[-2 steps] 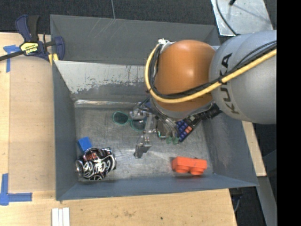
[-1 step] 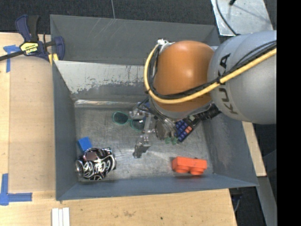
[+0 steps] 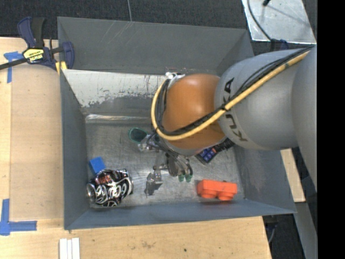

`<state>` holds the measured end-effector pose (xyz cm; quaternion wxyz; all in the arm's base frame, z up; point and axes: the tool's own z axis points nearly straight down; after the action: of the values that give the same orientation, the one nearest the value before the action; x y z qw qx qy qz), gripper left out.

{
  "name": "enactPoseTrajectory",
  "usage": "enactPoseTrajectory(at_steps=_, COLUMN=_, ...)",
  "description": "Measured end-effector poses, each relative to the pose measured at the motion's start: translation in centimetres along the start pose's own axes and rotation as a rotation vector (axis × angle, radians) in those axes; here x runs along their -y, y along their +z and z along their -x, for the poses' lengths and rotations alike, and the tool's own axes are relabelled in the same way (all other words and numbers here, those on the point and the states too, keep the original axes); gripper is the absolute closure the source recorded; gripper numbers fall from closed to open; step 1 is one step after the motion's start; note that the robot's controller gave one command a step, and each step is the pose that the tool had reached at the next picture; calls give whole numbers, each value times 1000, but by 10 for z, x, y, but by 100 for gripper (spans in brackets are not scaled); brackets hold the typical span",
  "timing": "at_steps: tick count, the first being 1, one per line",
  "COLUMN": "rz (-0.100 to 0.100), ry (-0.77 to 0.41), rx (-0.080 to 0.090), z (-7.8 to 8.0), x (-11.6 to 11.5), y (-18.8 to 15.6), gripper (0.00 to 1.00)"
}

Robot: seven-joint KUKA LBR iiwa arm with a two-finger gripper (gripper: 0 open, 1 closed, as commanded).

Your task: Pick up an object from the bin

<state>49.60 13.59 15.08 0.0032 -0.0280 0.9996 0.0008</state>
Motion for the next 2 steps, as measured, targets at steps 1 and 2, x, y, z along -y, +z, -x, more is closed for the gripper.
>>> enactPoseTrajectory(at_steps=1, rz=0, ry=-353, rx=-3, z=23, x=8, y=40, gripper=0)
enactPoseTrajectory(at_steps=2, rz=0, ry=-494, rx=-5, z=10, x=-4, y=51, gripper=0)
